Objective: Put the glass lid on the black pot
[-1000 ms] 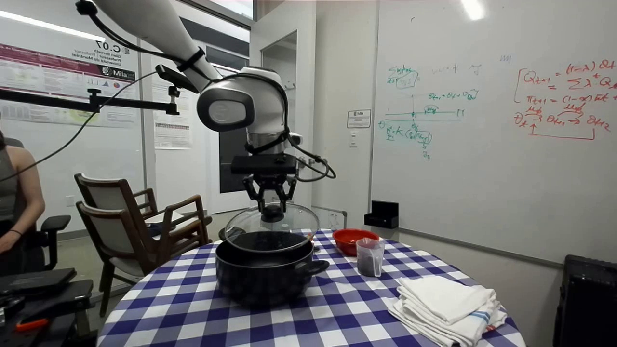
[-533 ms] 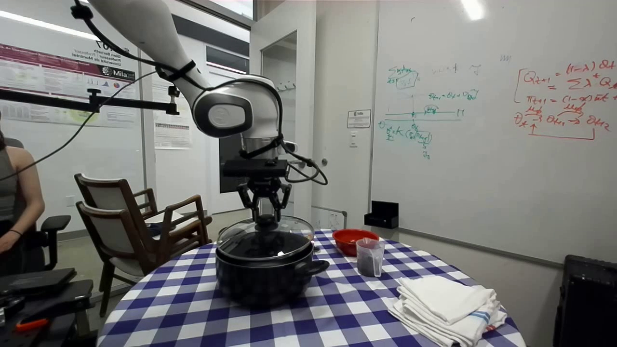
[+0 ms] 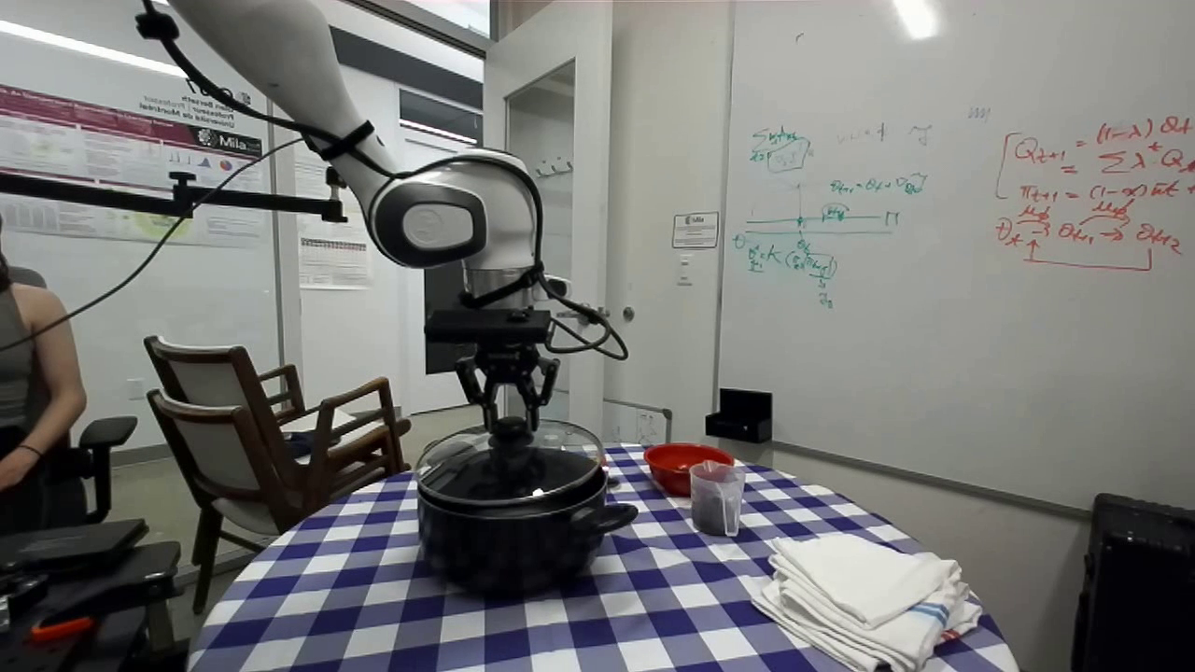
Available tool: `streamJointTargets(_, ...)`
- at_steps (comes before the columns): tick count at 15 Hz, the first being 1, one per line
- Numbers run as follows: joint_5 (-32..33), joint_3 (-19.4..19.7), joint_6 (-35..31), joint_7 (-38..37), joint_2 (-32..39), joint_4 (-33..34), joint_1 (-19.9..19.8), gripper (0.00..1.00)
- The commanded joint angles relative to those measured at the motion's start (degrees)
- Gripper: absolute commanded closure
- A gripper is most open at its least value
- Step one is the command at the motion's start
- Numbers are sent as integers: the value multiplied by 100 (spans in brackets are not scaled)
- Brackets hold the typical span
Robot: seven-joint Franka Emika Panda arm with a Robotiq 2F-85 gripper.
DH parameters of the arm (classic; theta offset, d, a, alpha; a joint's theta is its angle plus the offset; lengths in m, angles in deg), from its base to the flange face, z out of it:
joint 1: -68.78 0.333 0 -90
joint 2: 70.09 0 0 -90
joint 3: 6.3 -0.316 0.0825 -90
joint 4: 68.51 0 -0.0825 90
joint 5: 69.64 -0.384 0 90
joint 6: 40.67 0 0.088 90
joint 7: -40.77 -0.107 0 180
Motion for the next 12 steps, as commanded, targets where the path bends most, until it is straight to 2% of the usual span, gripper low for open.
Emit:
streamJointTargets(1, 207, 11, 126, -243, -149, -30, 44, 74)
streamJointTargets(12, 176, -2, 140, -218, -82, -36, 15, 74)
